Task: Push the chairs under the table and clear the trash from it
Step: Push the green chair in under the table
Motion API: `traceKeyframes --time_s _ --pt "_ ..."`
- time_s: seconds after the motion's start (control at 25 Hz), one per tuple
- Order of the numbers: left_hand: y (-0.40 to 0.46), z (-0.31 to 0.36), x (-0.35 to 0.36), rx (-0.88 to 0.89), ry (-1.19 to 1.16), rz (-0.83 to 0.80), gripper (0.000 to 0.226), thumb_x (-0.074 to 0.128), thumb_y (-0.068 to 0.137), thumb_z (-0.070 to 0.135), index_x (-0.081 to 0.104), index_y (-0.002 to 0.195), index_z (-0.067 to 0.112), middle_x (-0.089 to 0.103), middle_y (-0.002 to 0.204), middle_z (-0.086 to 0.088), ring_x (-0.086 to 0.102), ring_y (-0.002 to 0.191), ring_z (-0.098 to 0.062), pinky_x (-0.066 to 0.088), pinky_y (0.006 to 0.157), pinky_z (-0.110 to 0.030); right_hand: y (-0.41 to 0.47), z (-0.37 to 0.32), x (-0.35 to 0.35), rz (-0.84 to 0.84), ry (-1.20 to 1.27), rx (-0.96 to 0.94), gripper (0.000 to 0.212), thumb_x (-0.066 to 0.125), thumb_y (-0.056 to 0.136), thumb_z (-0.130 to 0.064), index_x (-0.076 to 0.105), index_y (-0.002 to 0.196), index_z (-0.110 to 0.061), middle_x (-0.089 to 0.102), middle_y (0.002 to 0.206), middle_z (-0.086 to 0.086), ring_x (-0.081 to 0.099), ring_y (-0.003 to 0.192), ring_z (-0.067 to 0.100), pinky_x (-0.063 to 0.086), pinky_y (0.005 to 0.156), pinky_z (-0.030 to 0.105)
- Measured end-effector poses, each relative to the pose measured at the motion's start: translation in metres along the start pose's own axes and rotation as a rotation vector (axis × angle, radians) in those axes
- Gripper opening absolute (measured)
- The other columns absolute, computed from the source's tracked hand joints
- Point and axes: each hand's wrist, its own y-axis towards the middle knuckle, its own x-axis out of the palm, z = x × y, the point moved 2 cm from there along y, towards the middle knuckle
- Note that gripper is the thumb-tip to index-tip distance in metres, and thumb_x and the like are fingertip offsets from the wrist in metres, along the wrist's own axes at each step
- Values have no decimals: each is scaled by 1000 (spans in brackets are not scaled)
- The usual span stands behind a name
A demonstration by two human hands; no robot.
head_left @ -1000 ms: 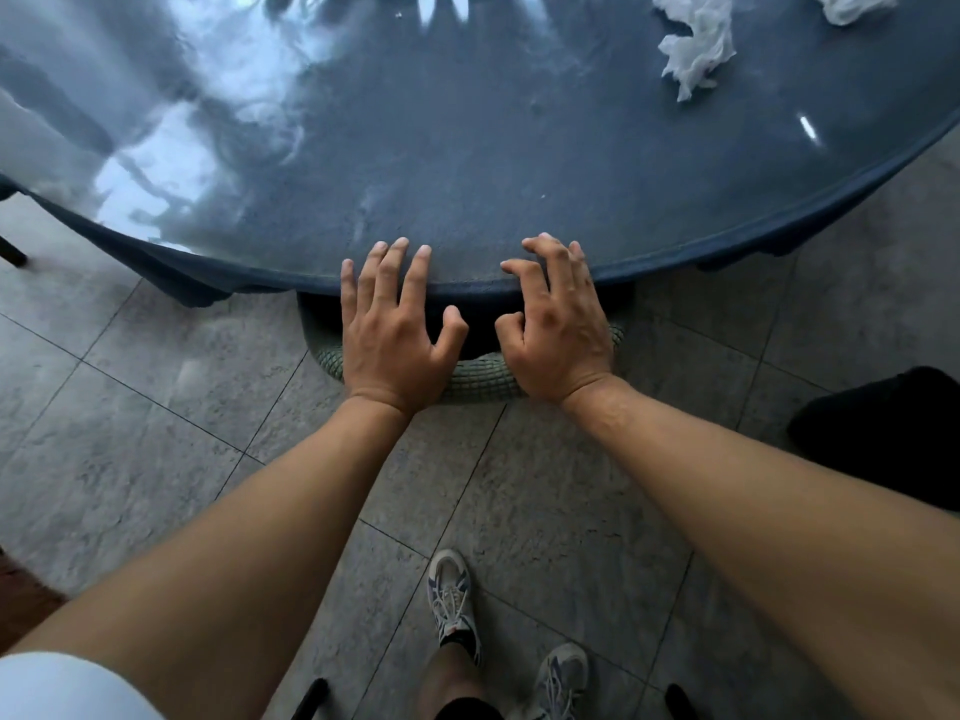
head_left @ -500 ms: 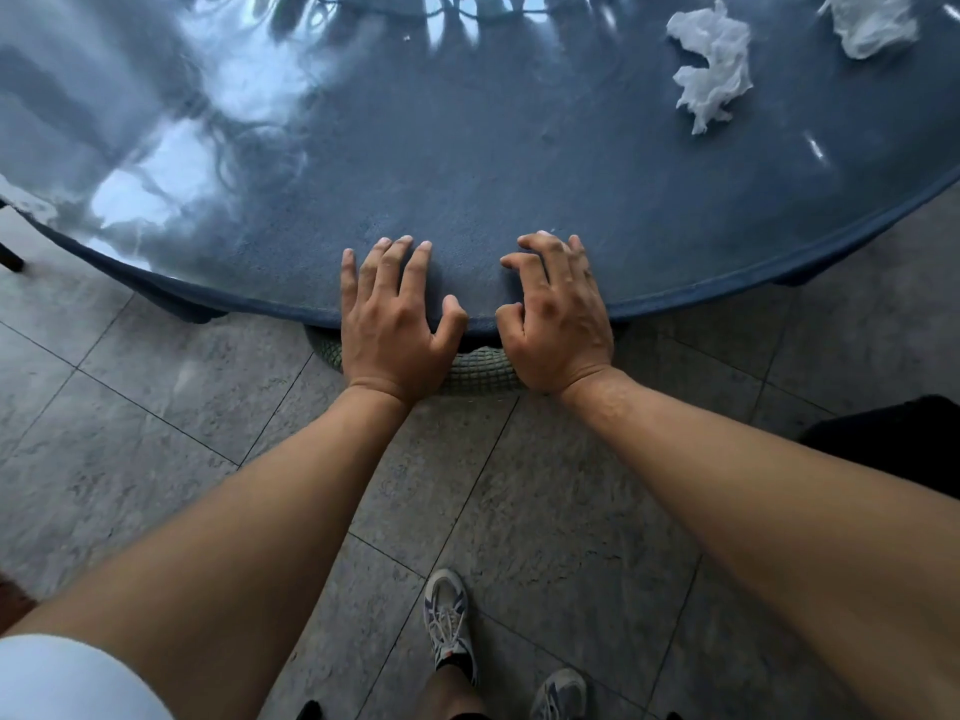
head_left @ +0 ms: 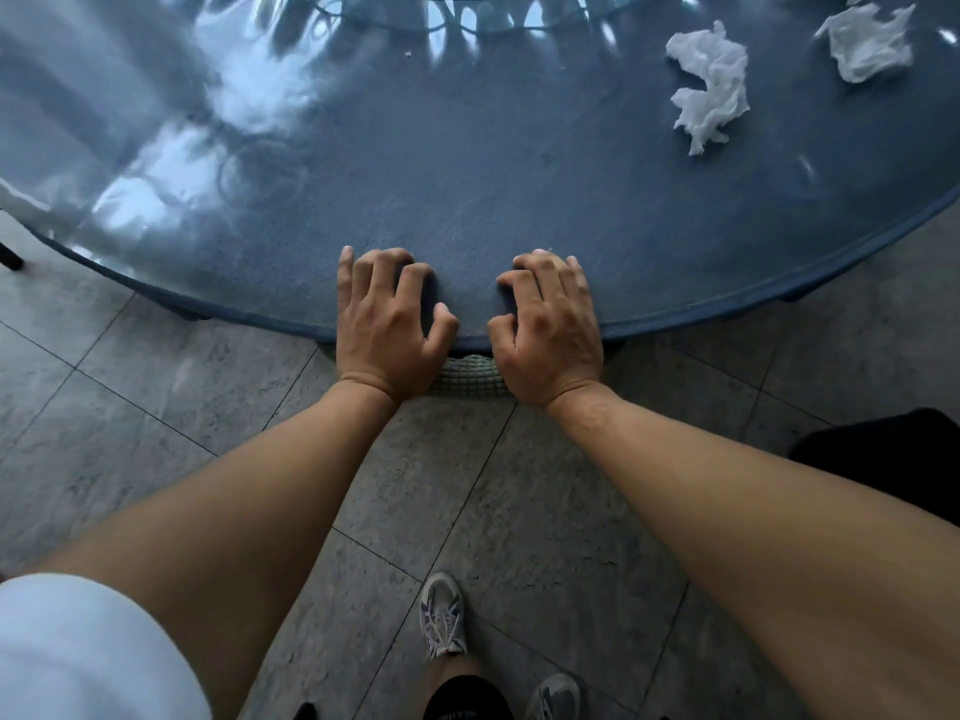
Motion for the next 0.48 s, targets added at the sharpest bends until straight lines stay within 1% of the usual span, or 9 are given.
traceKeyframes --time_s 0.2,0.48 --pt "1 1 -1 0 -1 -26 46 47 87 39 62 116 7 56 119 -15 51 118 -37 18 122 -58 1 0 -1 -15 -14 -6 37 48 83 -27 65 111 -9 61 127 14 51 130 36 27 121 55" --pt "1 1 -2 -36 -12 -82 45 47 88 42 63 115 9 56 120 -13 50 120 -35 20 121 -58 2 -1 -3 -28 -26 23 37 47 83 -25 64 111 -9 60 127 13 50 131 35 26 122 55"
